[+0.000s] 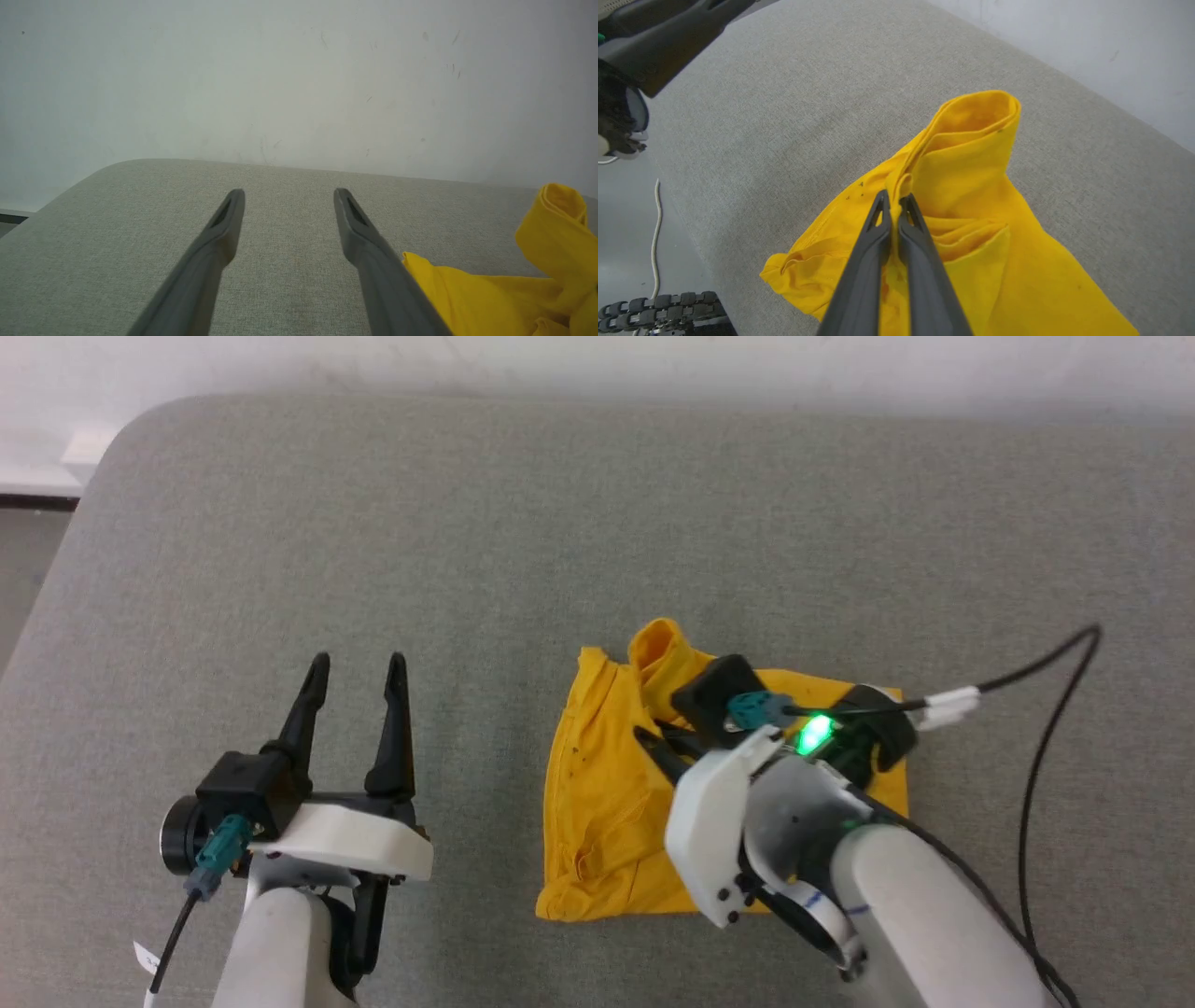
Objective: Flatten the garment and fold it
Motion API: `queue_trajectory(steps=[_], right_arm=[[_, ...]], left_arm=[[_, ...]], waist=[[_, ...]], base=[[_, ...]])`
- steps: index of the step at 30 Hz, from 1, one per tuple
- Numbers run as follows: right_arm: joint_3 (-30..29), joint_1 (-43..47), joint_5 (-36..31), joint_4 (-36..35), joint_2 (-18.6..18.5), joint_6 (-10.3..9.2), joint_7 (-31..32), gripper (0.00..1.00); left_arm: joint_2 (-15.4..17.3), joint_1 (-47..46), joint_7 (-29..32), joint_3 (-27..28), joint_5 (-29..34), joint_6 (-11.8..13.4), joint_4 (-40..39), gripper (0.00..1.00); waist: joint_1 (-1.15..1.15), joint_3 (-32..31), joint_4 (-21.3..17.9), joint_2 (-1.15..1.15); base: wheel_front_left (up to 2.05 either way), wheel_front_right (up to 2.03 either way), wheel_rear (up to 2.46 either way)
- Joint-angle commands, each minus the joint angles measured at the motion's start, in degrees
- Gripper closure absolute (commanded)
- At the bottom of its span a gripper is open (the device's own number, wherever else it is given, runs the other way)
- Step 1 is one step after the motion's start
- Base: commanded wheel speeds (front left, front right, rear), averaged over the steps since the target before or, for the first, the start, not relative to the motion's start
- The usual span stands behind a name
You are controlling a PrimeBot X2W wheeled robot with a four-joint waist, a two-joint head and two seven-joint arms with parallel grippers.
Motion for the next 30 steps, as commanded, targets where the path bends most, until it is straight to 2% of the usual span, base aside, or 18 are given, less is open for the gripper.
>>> queue_trajectory(steps=[1,9,10,11,16,21,25,30], right_arm=[[0.6,-1.2,0.6,1.0,0.0,-0.05,-0.7,1.00],[7.6,-7.1,5.9,13.9,0.0,-0.05,-3.7,1.00],[8.0,-7.5,6.5,15.0,0.0,-0.05,-4.0,0.62],[8.7,-7.9,6.9,15.8,0.0,-0.05,-4.4,0.00],[9.1,-8.1,11.1,17.2,0.0,-0.05,-7.8,0.00],[5.3,-6.6,16.2,12.6,0.0,-0.05,-17.6,0.00],[-1.4,-4.2,16.5,7.4,0.0,-0.05,-26.9,0.00],[-14.0,1.6,12.9,1.8,0.0,-0.05,-35.5,0.00]], left_arm=[[-0.3,-1.0,-0.3,-0.1,-0.5,0.2,-0.3,0.00],[-0.3,-1.8,-0.3,-1.1,-1.3,0.9,-0.2,0.00],[-0.3,-1.9,-0.3,-1.3,-1.4,1.1,-0.2,0.00],[-0.3,-1.9,-0.3,-1.5,-1.4,1.2,-0.2,0.00],[-0.3,-1.6,-0.3,-1.4,-1.5,1.3,0.1,0.00],[-0.3,-0.8,-0.3,-0.6,-1.1,1.1,0.3,0.00],[-0.3,0.2,-0.3,0.3,-0.5,1.0,0.1,0.00],[-0.3,1.4,-0.3,0.9,0.0,0.7,-0.2,0.00]], waist=[[-0.01,1.2,1.0,0.00],[-0.01,2.9,1.6,0.00],[-0.01,3.0,1.6,0.00],[-0.01,3.0,1.6,0.00],[-0.01,1.9,0.8,0.00],[-0.01,0.1,-0.6,0.00],[-0.01,-1.7,-2.2,0.00],[-0.01,-3.6,-3.6,0.00]], base=[[0.00,0.00,0.00],[0.00,0.00,0.00],[0.00,0.00,0.00],[0.00,0.00,0.00],[0.00,0.00,0.00],[0.00,0.00,0.00],[0.00,0.00,0.00],[0.00,0.00,0.00]])
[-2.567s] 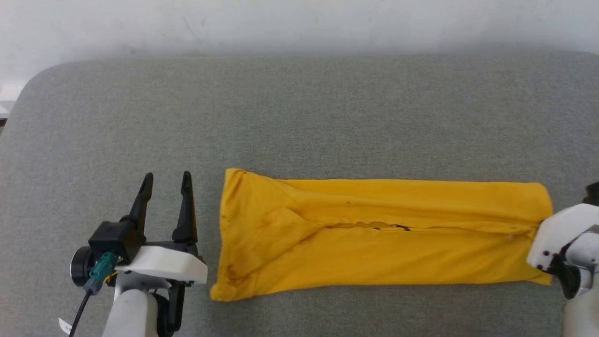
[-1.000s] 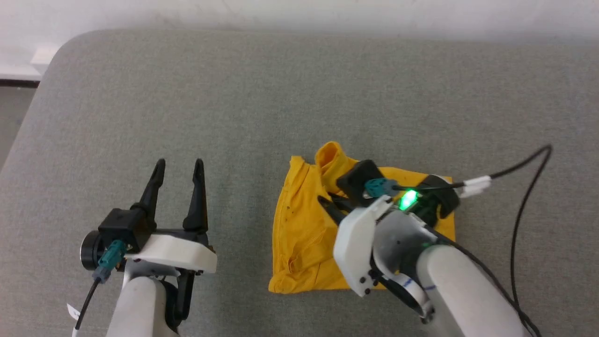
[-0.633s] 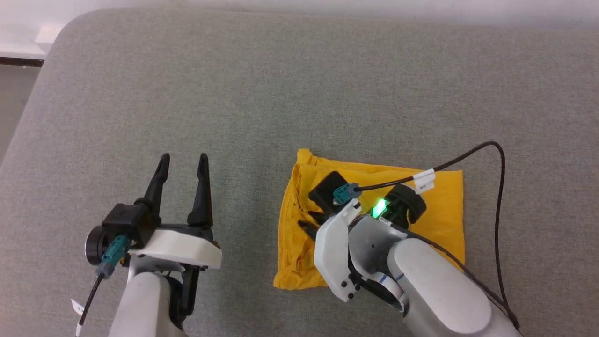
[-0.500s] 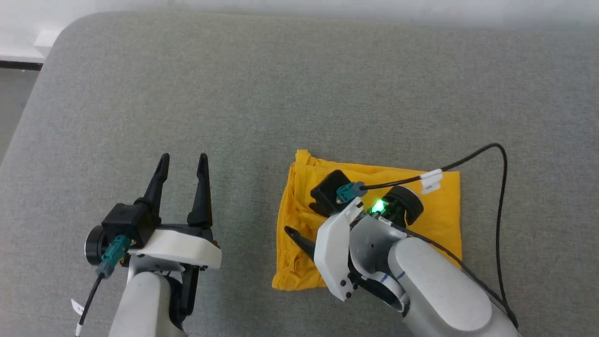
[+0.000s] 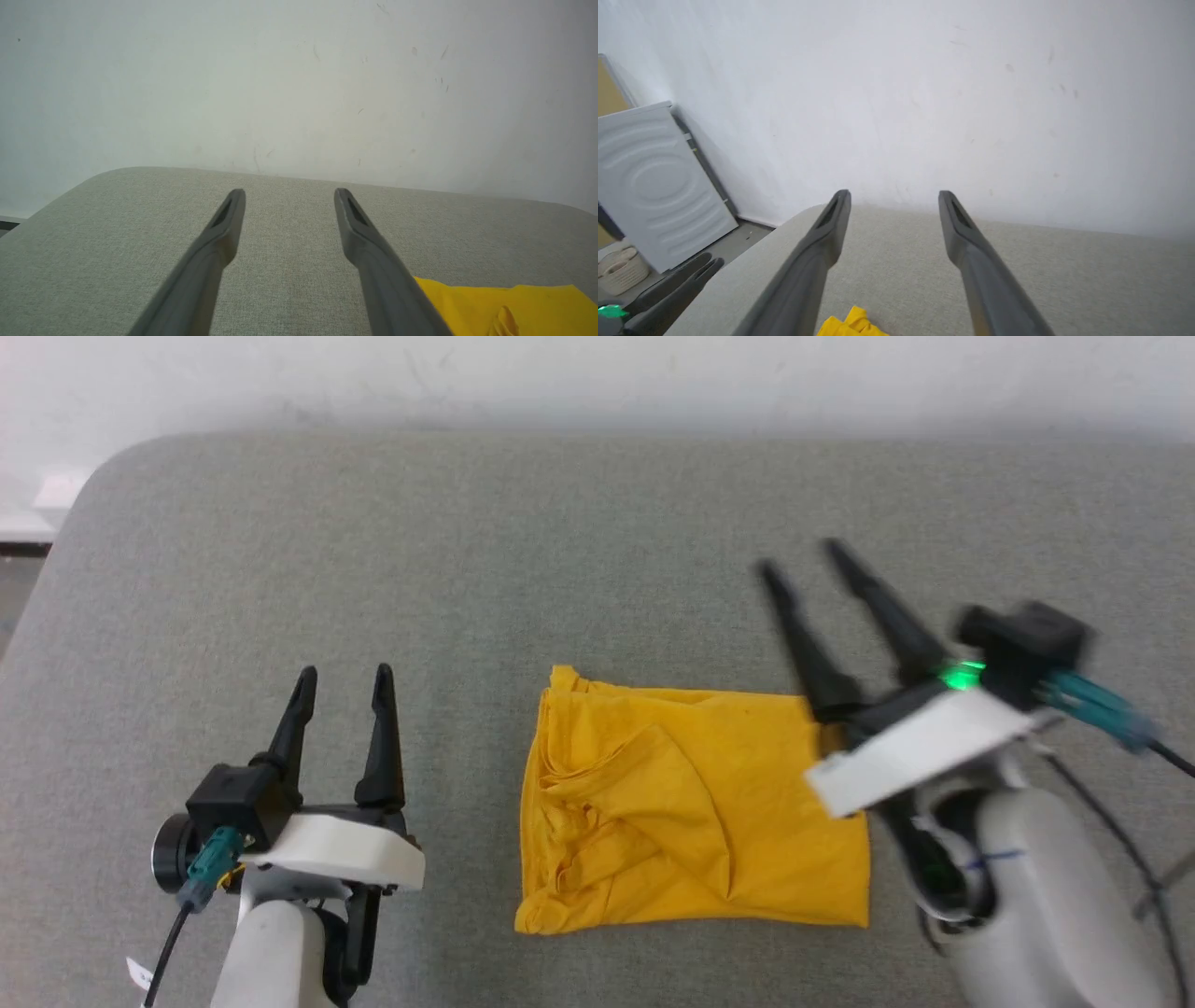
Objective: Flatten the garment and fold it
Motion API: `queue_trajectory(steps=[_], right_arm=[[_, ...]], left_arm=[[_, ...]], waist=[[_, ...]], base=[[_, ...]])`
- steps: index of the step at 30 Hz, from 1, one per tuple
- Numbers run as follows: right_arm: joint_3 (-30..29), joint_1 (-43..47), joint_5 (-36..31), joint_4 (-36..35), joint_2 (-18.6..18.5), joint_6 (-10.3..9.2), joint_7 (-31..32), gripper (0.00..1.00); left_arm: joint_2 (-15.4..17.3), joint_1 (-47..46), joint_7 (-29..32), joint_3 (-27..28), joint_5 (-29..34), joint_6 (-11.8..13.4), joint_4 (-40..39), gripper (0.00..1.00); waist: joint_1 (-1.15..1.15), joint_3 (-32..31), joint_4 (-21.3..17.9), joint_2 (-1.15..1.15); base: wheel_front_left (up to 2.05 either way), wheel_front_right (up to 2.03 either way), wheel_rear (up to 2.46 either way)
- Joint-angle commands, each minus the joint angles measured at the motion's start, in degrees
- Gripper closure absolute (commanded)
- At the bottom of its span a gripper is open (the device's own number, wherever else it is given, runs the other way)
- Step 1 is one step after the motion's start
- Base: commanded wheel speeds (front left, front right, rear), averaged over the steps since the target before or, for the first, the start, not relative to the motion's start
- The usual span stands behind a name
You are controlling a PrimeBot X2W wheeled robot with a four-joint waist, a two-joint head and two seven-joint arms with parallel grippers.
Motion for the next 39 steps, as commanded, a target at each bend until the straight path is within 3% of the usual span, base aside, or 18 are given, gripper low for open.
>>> queue_trajectory(steps=[1,7,12,16,22,28,34,36,38,39], right_arm=[[-2.3,1.9,-0.6,-0.8,-0.1,-0.05,-1.4,0.00],[-13.6,8.9,-2.0,-0.7,-0.1,-0.05,-4.4,0.00],[-17.4,12.1,-0.9,3.9,-0.1,-0.05,-2.6,0.00],[-16.7,12.8,2.6,8.4,-0.1,-0.05,1.8,0.00],[-13.2,11.3,16.8,17.7,-0.1,-0.05,10.7,0.00],[-9.6,6.8,20.7,26.5,-0.1,-0.05,14.5,0.00],[-7.0,2.3,19.7,33.5,-0.1,-0.05,16.9,0.00],[-6.0,0.8,19.2,36.0,-0.1,-0.05,18.0,0.52],[-5.3,-0.6,18.4,38.0,-0.1,-0.05,18.5,0.77],[-4.9,-1.1,18.3,38.5,-0.1,-0.05,18.4,0.99]], left_arm=[[-0.2,0.7,-0.3,0.2,0.7,-0.3,-0.2,0.00],[-0.2,1.1,-0.3,0.3,0.8,-0.5,-0.4,0.00],[-0.2,1.3,-0.3,-0.1,0.7,-0.2,-0.7,0.00],[-0.2,1.2,-0.3,-0.1,0.7,-0.4,-0.9,0.00],[-0.2,0.9,-0.3,-0.4,0.6,-0.6,-0.8,0.00],[-0.2,0.9,-0.3,-0.8,0.4,-0.6,-0.7,0.00],[-0.2,1.0,-0.3,-0.9,0.2,-0.5,-0.6,0.00],[-0.2,1.0,-0.3,-0.9,0.2,-0.4,-0.5,0.00],[-0.2,1.0,-0.3,-1.1,0.1,-0.4,-0.4,0.00],[-0.2,1.0,-0.3,-1.1,0.1,-0.3,-0.3,0.00]], waist=[[0.01,-1.5,-1.4,0.00],[0.01,-2.4,-2.4,0.00],[0.01,-2.6,-2.8,0.00],[0.01,-2.4,-2.9,0.00],[0.01,-2.1,-2.5,0.00],[0.01,-1.6,-1.6,0.00],[0.01,-1.4,-1.0,0.00],[0.01,-1.3,-0.7,0.00],[0.01,-1.4,-0.5,0.00],[0.01,-1.4,-0.4,0.00]], base=[[0.00,0.00,0.00],[0.00,0.00,0.00],[0.00,0.00,0.00],[0.00,0.00,0.00],[0.00,0.00,0.00],[0.00,0.00,0.00],[0.00,0.00,0.00],[0.00,0.00,0.00],[0.00,0.00,0.00],[0.00,0.00,0.00]])
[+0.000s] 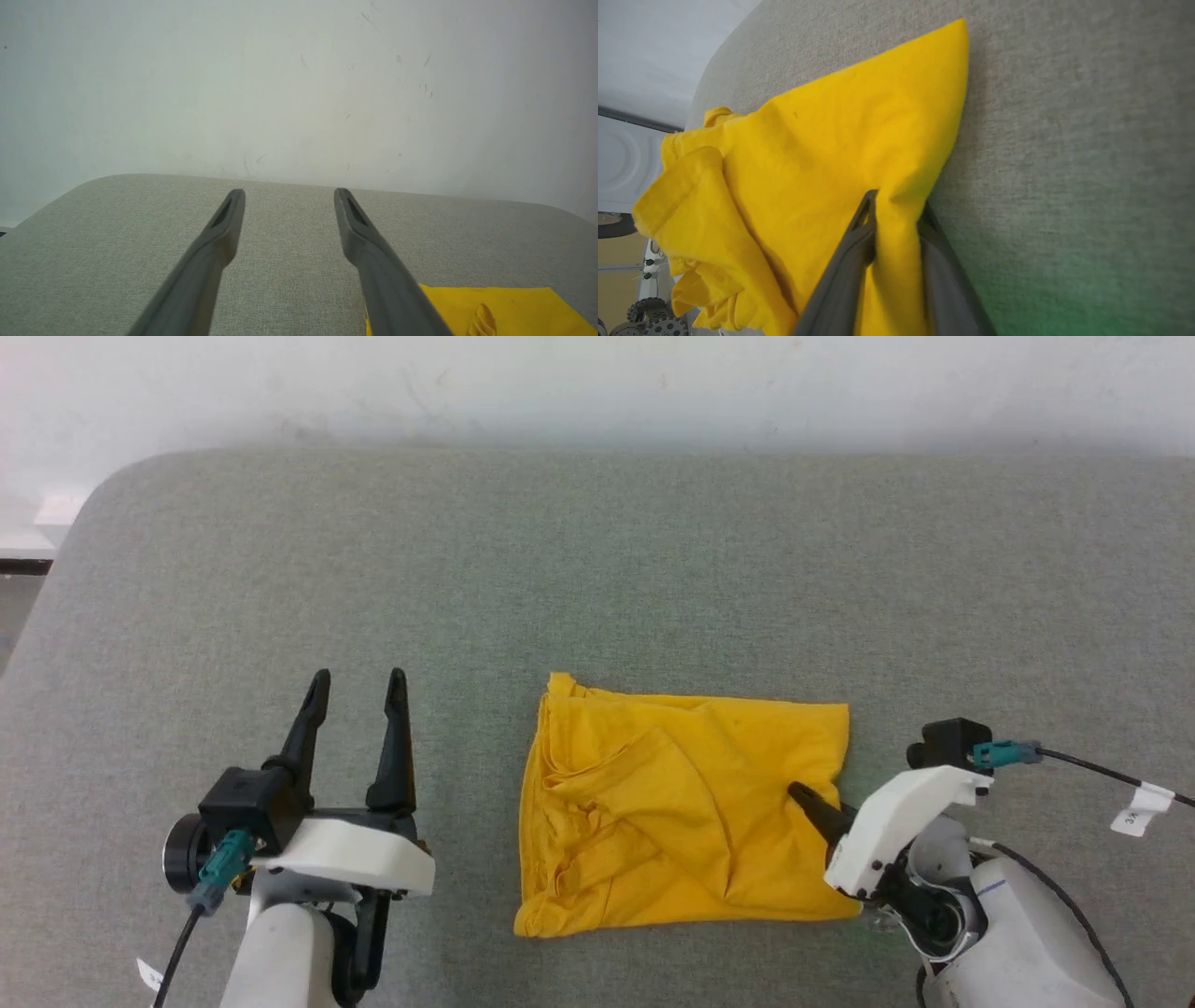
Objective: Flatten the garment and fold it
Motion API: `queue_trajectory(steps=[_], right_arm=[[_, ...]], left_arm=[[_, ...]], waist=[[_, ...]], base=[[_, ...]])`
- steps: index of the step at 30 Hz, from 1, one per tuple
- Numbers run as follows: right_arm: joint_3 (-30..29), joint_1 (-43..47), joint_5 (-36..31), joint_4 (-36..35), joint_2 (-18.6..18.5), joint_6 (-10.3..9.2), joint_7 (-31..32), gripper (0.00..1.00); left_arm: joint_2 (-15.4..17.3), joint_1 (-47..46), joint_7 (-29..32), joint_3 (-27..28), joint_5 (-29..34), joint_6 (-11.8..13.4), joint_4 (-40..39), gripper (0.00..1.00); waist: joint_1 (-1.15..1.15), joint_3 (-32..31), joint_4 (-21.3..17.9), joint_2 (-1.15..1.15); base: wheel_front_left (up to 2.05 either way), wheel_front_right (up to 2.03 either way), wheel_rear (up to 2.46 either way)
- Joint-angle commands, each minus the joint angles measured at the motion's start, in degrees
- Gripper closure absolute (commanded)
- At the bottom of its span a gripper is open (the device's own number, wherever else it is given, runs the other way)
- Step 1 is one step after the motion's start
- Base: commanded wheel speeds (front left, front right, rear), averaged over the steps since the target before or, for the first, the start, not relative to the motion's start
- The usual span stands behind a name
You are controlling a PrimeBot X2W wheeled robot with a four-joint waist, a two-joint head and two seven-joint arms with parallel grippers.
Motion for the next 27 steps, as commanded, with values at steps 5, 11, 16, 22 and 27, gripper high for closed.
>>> queue_trajectory(steps=[5,11,16,22,27], right_arm=[[2.1,-1.0,-3.7,0.1,0.4,-0.13,-2.3,1.00],[3.1,-3.2,-20.6,-8.4,0.4,-0.13,-2.6,1.00],[4.7,-4.1,-37.6,-20.3,0.4,-0.13,2.4,1.00],[7.4,-5.7,-46.8,-27.1,-2.8,-0.13,6.4,1.00],[7.7,-8.5,-48.5,-27.7,-8.1,-0.13,7.9,1.00]], left_arm=[[-0.1,0.5,-0.3,0.2,0.0,0.0,0.2,0.00],[-0.1,1.2,-0.3,1.3,0.1,0.2,-0.2,0.00],[-0.1,1.6,-0.3,2.1,0.5,-0.1,-0.7,0.00],[-0.1,1.5,-0.3,2.5,1.1,-0.2,-1.5,0.00],[-0.1,0.5,-0.3,2.7,1.8,-0.5,-2.2,0.00]], waist=[[0.00,0.0,-0.2,0.00],[0.00,-0.2,-2.3,0.00],[0.00,-0.2,-5.4,0.00],[0.00,0.7,-10.5,0.00],[0.00,2.5,-15.3,0.00]], base=[[0.00,0.00,0.00],[0.00,0.00,0.00],[0.00,0.00,0.00],[0.00,0.00,0.00],[0.00,0.00,0.00]])
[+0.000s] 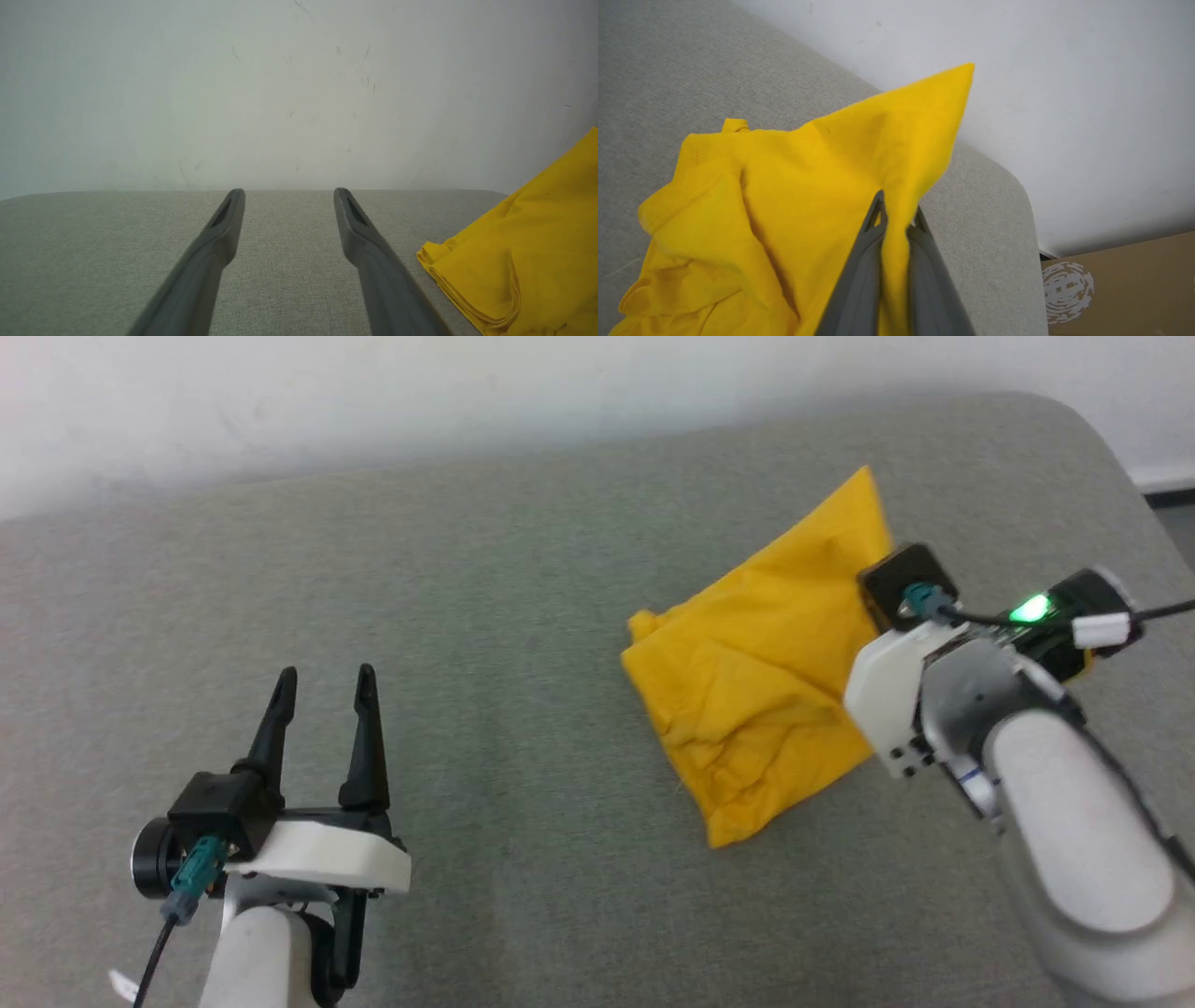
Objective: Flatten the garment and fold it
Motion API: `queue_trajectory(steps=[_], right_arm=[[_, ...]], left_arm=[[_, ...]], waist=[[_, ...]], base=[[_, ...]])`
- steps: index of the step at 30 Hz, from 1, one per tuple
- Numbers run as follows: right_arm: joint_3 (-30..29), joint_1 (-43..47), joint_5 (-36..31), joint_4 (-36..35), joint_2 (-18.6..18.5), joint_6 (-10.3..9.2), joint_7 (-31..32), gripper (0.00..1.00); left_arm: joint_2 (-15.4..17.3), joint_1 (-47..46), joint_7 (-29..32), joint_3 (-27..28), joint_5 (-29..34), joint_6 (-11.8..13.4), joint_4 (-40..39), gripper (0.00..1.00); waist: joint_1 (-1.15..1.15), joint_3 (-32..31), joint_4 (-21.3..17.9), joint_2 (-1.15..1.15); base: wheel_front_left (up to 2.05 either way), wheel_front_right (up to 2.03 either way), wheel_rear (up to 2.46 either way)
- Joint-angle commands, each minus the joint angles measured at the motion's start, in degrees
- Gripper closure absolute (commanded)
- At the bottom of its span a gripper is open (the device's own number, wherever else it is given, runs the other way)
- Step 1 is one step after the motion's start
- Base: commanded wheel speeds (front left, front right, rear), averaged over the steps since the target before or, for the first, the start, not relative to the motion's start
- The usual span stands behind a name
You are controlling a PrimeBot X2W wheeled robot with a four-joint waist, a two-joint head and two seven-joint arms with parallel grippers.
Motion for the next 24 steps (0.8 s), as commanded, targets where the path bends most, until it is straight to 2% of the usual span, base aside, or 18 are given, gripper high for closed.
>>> queue_trajectory(steps=[1,5,12,24], right_arm=[[-0.5,-2.0,-0.5,-0.1,-1.8,-0.14,0.2,1.00],[-1.5,-5.0,-0.7,1.7,-5.8,-0.14,-0.1,1.00],[-6.7,-10.0,-2.4,7.6,-10.7,-0.14,-2.4,1.00],[-23.2,-17.0,-11.3,17.6,-11.8,-0.14,-9.8,1.00]], left_arm=[[-0.1,-0.9,-0.3,0.2,0.8,-0.6,-0.4,0.00],[0.0,-2.8,-0.3,0.5,1.6,-0.9,-0.9,0.00],[1.0,-6.7,-0.3,0.2,2.9,-1.5,-2.2,0.00],[3.3,-11.1,-0.3,-0.3,4.3,-2.2,-3.6,0.00]], waist=[[0.00,2.5,-5.0,0.00],[0.00,5.4,-8.2,0.00],[0.00,11.6,-10.7,0.00],[0.00,19.9,-8.9,0.00]], base=[[0.00,0.00,0.00],[0.00,0.00,0.00],[0.00,0.00,0.00],[0.00,0.00,0.00]])
